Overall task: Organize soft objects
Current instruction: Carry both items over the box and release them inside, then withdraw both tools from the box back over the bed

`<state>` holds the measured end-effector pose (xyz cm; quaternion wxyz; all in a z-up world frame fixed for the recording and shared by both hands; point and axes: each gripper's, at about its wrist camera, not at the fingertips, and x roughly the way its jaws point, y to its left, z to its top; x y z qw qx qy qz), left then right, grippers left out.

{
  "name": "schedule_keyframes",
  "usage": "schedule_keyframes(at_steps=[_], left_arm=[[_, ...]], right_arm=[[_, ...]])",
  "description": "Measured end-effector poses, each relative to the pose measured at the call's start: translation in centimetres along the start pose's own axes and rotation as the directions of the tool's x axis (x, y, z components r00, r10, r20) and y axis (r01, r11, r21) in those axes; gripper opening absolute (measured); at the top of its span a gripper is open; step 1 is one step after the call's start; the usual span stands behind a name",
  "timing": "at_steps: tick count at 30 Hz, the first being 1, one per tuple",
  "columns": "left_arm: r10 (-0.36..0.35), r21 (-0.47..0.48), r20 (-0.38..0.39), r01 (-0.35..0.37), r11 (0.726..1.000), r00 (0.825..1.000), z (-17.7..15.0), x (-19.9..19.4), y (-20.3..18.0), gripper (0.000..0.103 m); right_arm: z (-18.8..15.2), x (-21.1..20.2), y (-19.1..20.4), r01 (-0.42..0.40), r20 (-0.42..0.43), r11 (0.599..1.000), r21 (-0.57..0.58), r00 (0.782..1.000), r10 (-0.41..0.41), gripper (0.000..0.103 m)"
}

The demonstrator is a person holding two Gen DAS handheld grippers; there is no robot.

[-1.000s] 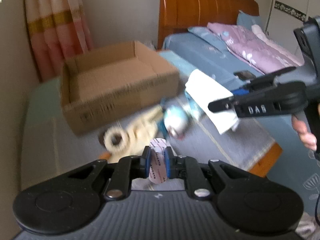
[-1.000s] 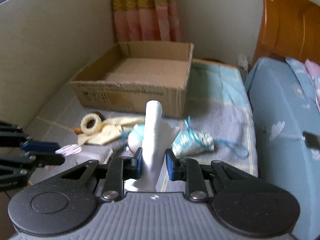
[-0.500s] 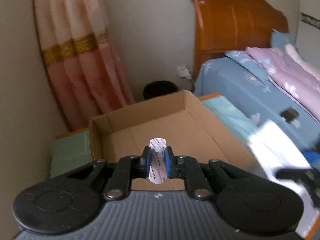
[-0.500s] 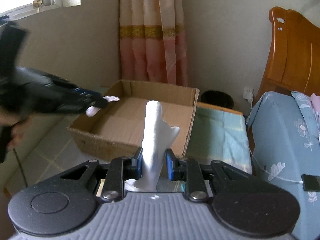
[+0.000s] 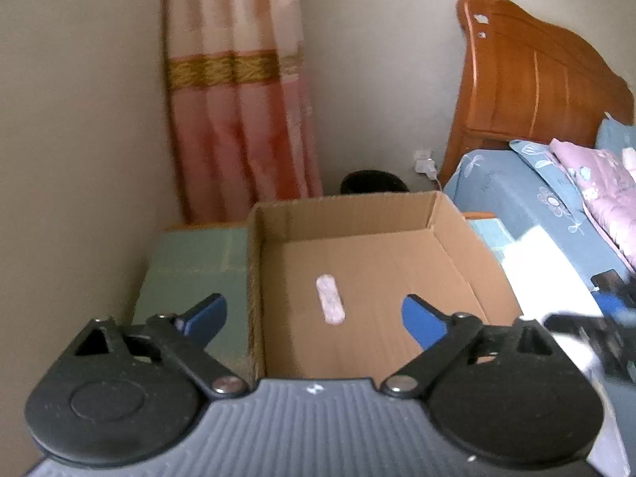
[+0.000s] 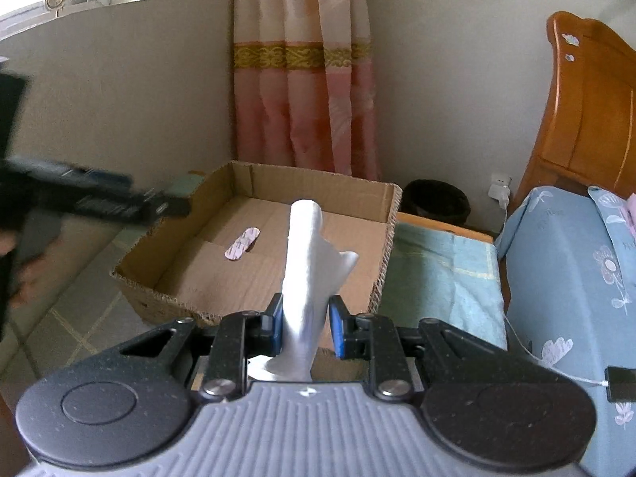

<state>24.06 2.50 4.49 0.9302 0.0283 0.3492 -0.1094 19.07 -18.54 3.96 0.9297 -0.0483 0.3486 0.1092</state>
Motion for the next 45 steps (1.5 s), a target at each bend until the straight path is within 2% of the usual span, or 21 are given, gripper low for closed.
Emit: schedule_keyframes(at_steps=[7,12,13,14,15,16,18,22,27,32,39,45], left_arm=[[0.047,0.013,-0.012,-0.047,0.999,0.999,-4.1,-3.9,-1.1,0.096],[0.064,0.05,-0.023,-0.062,0.997,0.998,-6.5,-5.1,-2.5,0.096],[0.058,0.05,-0.034,-0.056,0.997,0.998,-6.9,-5.3,-2.6,0.097],[0.055,0.053,-0.043,-0.052,0.997,0.998,-7.1,-5.6,-2.7,0.096],[0.056,0.055,-0.049,-0.053,0.997,0.997,-7.3,-5.7,-2.8,0.097],[0.058,0.059,-0.048,-0.055,0.997,0.997,-7.3,-6.0,-2.8,0.097],[0.054,0.06,-0.037,-0.052,0.997,0.998,-7.2,-6.6,-2.8,0.097],[0.052,0.061,-0.005,-0.052,0.997,0.999,-6.4,-8.1,-3.0,0.097],[0.076,0.106,0.031,-0.079,0.991,0.997,-6.4,-9.8,-3.9,0.099],[0.099,0.131,0.041,-0.103,0.986,0.994,-7.5,-10.7,-4.4,0.1],[0.09,0.109,-0.003,-0.089,0.99,0.996,-10.4,-9.5,-4.4,0.1],[0.078,0.107,-0.037,-0.074,0.991,0.996,-12.3,-8.9,-4.6,0.1]], right_arm=[[3.8,2.5,0.3,-0.025,0.006,0.999,-0.03,1.0,0.026,0.027],[7.4,5.9,0.5,0.002,0.009,0.998,-0.067,1.0,-0.002,0.027],[8.0,6.8,0.5,0.02,0.003,0.997,-0.077,1.0,-0.02,0.03],[8.6,7.8,0.5,0.029,-0.003,0.996,-0.082,1.0,-0.03,0.034],[8.9,8.4,0.4,0.032,0.0,0.996,-0.085,0.999,-0.032,0.049],[9.1,8.9,0.2,0.048,-0.003,0.996,-0.08,0.999,-0.048,0.068],[9.1,8.8,-0.3,0.067,-0.01,0.997,-0.042,0.998,-0.067,0.083],[8.0,6.2,-1.0,0.019,0.02,1.0,0.018,1.0,-0.02,0.095],[6.6,2.9,-0.8,0.024,0.032,1.0,-0.002,0.999,-0.024,0.099],[4.5,-0.2,-0.9,-0.014,0.046,1.0,0.021,0.999,0.013,0.103],[-0.4,-3.3,-0.5,0.033,0.053,0.998,0.054,0.998,-0.035,0.103],[-6.1,-4.6,-0.2,0.083,0.034,0.991,0.102,0.996,-0.087,0.103]])
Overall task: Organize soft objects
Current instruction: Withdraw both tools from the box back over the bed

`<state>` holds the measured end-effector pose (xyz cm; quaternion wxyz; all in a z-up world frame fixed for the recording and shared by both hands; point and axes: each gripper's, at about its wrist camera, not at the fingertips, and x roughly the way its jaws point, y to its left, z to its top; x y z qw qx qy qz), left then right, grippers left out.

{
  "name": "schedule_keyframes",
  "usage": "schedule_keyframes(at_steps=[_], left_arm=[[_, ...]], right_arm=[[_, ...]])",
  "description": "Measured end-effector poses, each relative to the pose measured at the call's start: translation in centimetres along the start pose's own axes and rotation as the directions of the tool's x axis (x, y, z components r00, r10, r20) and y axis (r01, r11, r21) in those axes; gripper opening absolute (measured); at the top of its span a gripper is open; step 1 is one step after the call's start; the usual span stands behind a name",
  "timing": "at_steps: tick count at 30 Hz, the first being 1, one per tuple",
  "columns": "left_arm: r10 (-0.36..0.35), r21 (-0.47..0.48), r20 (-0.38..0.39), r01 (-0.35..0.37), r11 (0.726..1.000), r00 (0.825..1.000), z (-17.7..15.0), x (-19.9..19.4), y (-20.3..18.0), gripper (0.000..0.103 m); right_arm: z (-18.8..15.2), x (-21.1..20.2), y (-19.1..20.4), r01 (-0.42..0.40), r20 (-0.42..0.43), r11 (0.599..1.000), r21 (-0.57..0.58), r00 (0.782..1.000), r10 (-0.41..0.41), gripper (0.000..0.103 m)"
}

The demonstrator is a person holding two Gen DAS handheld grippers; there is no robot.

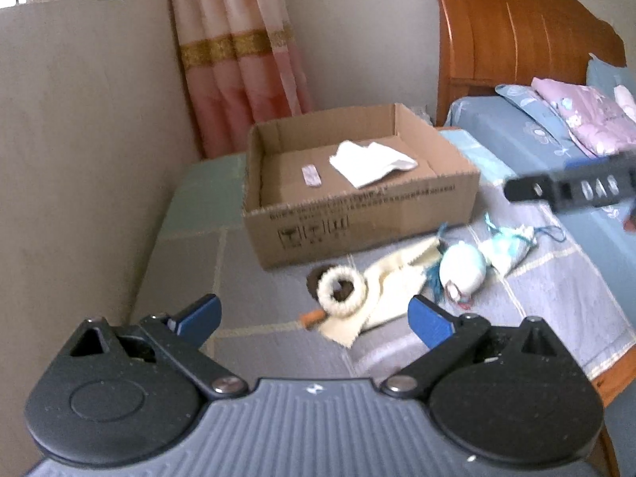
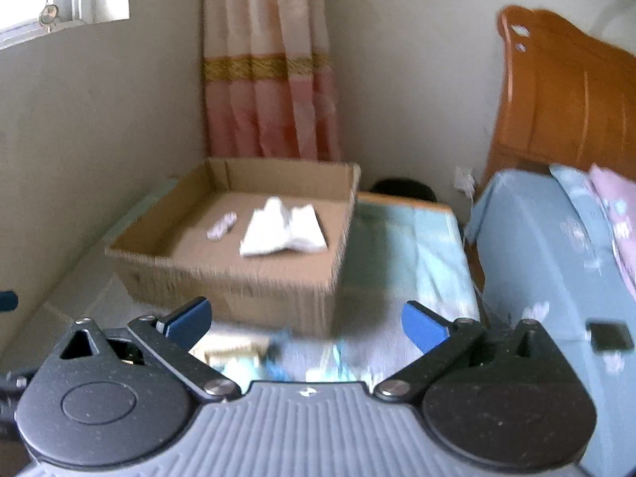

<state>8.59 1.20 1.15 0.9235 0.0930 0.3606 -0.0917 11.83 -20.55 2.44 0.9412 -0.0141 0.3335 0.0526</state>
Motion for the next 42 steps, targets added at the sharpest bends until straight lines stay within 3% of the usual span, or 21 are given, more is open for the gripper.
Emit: schedule_keyframes(at_steps=[6,14,21,28,35,42], left_arm=[[-0.048,-0.001,-0.046,0.048,0.999,0.998,-1.5,1.4,-0.9,0.1],[-0.101,-0.011,-0.106,0.1,0.995,0.989,-2.7,4.0,-1.7,0.1],[-0.048,-0.029,-0.067,0.046,0.999,0.997,-1.6,5.6,-1.4,0.1],[-0.009,-0.078,-0.131,-0.001,0.997,0.991,-1.2,8.6,0.2,0.1],[0.002,-0.097,-0.157,-0.018,0.995,0.988,-1.3,10.2,1.0,0.1],[-0.052,-0.106,-0.194,0.032,0.994,0.98,-1.9,10.1,1.1,0.1]], right_arm=[[-5.1,-0.4,-0.5,0.036,-0.054,0.994,0.099,0.998,-0.031,0.103],[-9.0,-0.2,0.3,0.088,-0.124,0.995,0.042,0.989,-0.082,0.103],[-9.6,0.0,-0.5,0.098,-0.145,0.992,0.074,0.986,-0.086,0.103],[-9.7,0.2,-0.7,0.086,-0.151,0.992,0.087,0.986,-0.072,0.103],[-9.4,0.3,-0.6,0.079,-0.149,0.993,0.088,0.987,-0.065,0.103],[-9.3,0.1,-0.3,0.076,-0.146,0.994,0.084,0.987,-0.063,0.103]])
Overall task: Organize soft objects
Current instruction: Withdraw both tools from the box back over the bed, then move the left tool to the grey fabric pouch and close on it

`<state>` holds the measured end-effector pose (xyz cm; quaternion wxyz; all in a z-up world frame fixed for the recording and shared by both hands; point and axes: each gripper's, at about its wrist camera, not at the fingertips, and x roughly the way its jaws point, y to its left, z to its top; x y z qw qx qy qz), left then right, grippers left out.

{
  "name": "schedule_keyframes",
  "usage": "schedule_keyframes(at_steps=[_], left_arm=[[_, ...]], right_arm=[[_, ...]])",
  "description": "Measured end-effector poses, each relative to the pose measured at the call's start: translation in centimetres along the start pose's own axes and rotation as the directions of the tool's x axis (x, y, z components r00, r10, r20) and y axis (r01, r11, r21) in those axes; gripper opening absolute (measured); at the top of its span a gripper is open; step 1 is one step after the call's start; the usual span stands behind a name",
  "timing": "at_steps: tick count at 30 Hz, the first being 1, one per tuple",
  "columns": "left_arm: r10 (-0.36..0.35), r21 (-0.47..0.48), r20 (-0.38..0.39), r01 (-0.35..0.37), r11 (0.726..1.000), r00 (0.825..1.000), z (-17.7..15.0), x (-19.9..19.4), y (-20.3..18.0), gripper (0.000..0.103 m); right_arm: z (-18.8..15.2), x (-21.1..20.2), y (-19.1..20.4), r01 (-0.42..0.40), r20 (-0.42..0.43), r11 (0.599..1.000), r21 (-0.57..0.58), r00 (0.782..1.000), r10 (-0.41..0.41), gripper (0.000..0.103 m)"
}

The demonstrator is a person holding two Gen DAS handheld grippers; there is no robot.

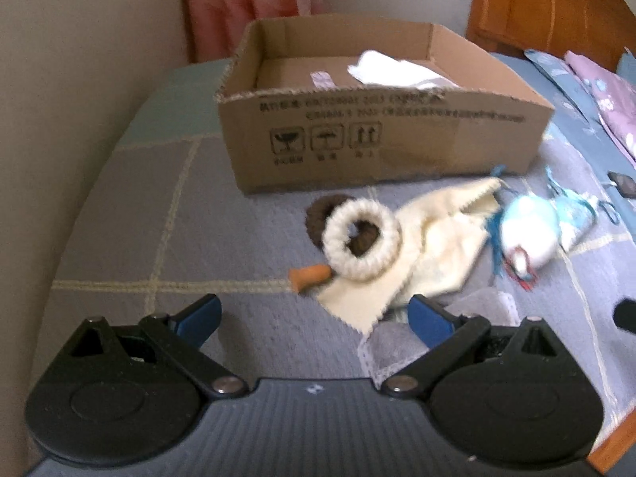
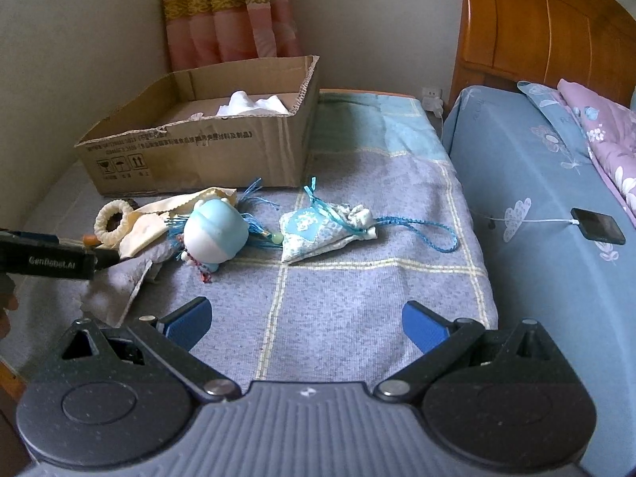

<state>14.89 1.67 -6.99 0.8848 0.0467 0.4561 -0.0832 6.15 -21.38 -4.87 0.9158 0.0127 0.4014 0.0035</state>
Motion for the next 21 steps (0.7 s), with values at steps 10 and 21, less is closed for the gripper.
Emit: schedule_keyframes(at_steps=[10,21], left_arm=[[-0.084,0.079,-0.047,0.087,0.993,0.995,-2.6,-2.8,-1.3,0.1],[-0.196,0.178,-0.037,0.199,0.964,0.98,-3.4,-6.1,-2.9,0.1]], right_arm=[[0.1,-0.4,0.5,-0.006,0.008,1.0,-0.006,1.0,0.006,0.103],[0.0,-0.5,0.2,-0.031,0.015,0.999,0.015,0.999,0.03,0.103]])
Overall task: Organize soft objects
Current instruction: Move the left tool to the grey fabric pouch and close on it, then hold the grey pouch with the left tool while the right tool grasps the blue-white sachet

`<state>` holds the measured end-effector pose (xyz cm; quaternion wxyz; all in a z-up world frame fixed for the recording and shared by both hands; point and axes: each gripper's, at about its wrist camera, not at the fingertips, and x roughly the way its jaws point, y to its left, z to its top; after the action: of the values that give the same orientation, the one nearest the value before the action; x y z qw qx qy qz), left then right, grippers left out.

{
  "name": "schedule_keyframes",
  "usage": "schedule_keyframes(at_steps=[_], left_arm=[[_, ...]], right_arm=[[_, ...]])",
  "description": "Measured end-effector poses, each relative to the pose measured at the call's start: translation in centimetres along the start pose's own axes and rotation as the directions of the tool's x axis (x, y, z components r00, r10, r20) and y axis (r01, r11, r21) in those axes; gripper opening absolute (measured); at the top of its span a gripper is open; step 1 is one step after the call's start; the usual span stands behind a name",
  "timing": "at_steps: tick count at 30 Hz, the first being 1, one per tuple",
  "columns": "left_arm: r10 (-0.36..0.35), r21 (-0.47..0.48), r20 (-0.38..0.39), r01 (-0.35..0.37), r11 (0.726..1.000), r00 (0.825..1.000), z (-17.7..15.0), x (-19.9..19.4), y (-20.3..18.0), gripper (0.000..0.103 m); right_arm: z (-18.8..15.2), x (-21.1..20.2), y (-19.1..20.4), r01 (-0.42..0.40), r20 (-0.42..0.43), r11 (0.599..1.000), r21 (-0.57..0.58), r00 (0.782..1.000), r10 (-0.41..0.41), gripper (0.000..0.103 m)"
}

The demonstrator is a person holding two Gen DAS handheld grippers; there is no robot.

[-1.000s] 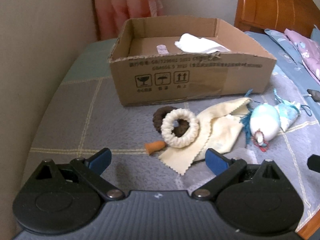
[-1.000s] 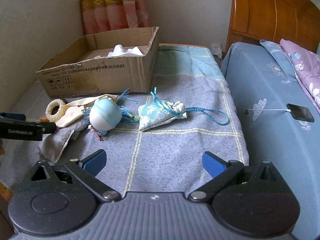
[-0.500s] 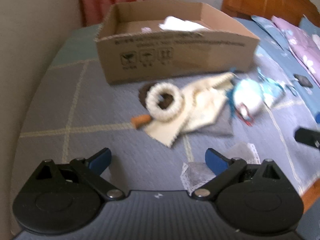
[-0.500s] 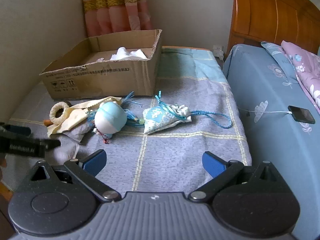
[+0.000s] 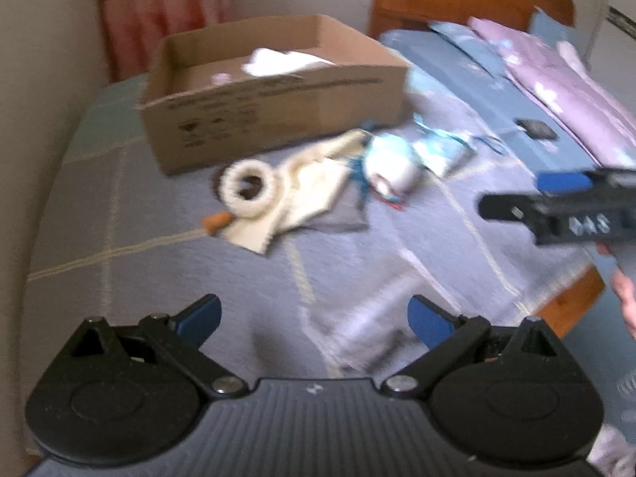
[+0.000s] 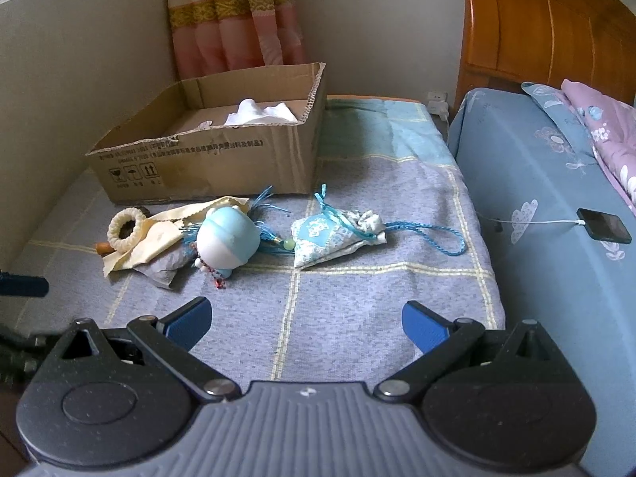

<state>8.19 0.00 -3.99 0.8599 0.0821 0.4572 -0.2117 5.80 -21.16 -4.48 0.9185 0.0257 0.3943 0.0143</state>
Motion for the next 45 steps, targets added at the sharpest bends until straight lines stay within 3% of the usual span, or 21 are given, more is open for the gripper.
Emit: schedule_keyframes(at_steps=[4,8,16,21,24,31,39,42,45], left_arm=[[-0.017,0.058,-0.04,0.019,0.998,0.999,-0.8,1.1,-1.3,0.1],[0.038,0.102,-0.044,-0.034,0.994,0.998,-1.1,2.3,-1.8,0.1],[0.034,-0.009,0.005,-0.034,0.999,0.999,0.7,3.9,-0.3,0.1],[0.017,0.051,0.006,-0.017,0.999,1.0,0.7,4.0,-1.3,0.099],[0.0,0.058,0.018,-0.001,0.998,1.0,0.4,3.7,-1.6,0.093],[-0.03,0.096,0.04,0.026,0.995,0.999,0.2,2.7,-2.5,0.047],[0.021,0.022,0.046,-0.022,1.0,0.999,0.7,2.6,-2.1,0.036],[0.083,0.027,0.052,-0.084,0.996,0.995,0.7,2.6,-1.7,0.036],[0.059,0.0,0.055,-0.059,0.998,0.997,0.5,2.8,-1.0,0.041]], right_arm=[[0.0,0.1,-0.1,-0.005,-0.003,1.0,0.007,1.0,0.005,0.103],[0.1,0.1,-0.3,-0.007,-0.004,1.0,0.011,1.0,0.007,0.103],[0.0,0.3,-0.3,0.001,-0.012,1.0,0.016,1.0,-0.001,0.103],[0.0,0.5,-0.2,0.006,-0.02,1.0,0.01,1.0,-0.005,0.103],[0.0,0.9,-0.4,0.008,-0.028,1.0,0.013,1.0,-0.007,0.103],[-0.1,2.0,-0.6,0.012,-0.054,1.0,0.019,0.998,-0.011,0.103],[-0.2,2.9,-0.8,0.018,-0.076,1.0,0.009,0.997,-0.017,0.103],[-0.1,3.2,-0.9,0.028,-0.081,1.0,0.002,0.996,-0.027,0.103],[0.0,3.7,-0.9,0.037,-0.088,0.999,-0.008,0.995,-0.038,0.103]])
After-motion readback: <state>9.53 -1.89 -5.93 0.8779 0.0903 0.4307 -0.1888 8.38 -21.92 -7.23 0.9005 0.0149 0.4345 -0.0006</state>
